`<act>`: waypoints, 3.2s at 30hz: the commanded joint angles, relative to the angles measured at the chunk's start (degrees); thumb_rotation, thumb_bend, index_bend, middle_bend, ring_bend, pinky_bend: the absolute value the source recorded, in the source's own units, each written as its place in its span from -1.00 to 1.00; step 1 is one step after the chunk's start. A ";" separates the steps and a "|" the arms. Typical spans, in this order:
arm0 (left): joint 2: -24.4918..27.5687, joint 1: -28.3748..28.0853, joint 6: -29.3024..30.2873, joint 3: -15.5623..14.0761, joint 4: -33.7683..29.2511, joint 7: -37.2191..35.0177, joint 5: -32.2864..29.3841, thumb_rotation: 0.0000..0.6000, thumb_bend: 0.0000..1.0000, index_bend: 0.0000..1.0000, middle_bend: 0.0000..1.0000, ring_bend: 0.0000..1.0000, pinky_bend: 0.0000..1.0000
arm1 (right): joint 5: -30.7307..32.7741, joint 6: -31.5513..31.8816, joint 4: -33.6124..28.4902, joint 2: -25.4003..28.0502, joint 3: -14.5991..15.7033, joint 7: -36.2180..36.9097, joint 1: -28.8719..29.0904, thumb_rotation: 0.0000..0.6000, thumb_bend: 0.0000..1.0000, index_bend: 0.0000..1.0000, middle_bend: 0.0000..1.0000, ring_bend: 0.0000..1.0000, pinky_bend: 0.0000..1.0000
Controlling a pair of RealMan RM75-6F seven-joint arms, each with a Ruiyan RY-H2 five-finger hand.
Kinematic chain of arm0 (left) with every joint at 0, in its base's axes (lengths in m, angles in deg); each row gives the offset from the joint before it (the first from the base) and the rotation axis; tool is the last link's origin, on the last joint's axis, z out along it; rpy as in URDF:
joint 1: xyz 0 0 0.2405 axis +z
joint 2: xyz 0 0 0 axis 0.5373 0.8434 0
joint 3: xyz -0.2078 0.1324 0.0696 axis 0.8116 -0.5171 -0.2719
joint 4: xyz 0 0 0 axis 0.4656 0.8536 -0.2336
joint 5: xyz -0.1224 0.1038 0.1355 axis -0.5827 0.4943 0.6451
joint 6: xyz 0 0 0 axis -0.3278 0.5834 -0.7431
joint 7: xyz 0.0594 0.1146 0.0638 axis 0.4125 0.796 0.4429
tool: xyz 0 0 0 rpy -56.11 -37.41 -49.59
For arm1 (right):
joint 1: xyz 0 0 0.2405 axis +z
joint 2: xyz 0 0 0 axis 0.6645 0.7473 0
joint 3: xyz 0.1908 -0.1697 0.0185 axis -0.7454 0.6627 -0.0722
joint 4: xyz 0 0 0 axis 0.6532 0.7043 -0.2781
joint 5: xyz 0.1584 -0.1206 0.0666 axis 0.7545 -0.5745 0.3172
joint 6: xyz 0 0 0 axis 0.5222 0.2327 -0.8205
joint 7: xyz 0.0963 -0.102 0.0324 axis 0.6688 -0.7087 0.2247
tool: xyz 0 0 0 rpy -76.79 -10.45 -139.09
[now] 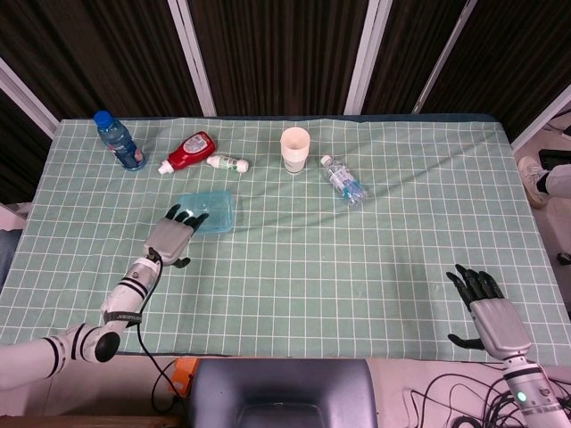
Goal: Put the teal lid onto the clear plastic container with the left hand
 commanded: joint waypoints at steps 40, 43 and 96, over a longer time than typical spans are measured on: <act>0.69 1.20 3.39 3.61 0.12 -3.12 4.23 1.00 -0.54 -1.00 -0.60 -0.78 -1.00 | -0.06 0.37 -0.06 0.11 0.04 0.06 -0.13 1.00 -0.74 -1.00 -1.00 -1.00 -1.00; -0.90 0.62 0.32 4.19 3.84 -4.30 2.03 1.00 -0.54 -1.00 -0.62 -0.80 -1.00 | -0.09 0.41 -0.08 0.10 0.03 0.05 -0.14 1.00 -0.73 -1.00 -1.00 -1.00 -1.00; -8.33 0.01 -8.49 3.96 17.41 -5.18 -0.74 1.00 -0.53 -1.00 -0.68 -0.85 -1.00 | 0.20 0.25 -0.12 0.25 -0.05 0.20 -0.16 1.00 -0.74 -1.00 -1.00 -1.00 -1.00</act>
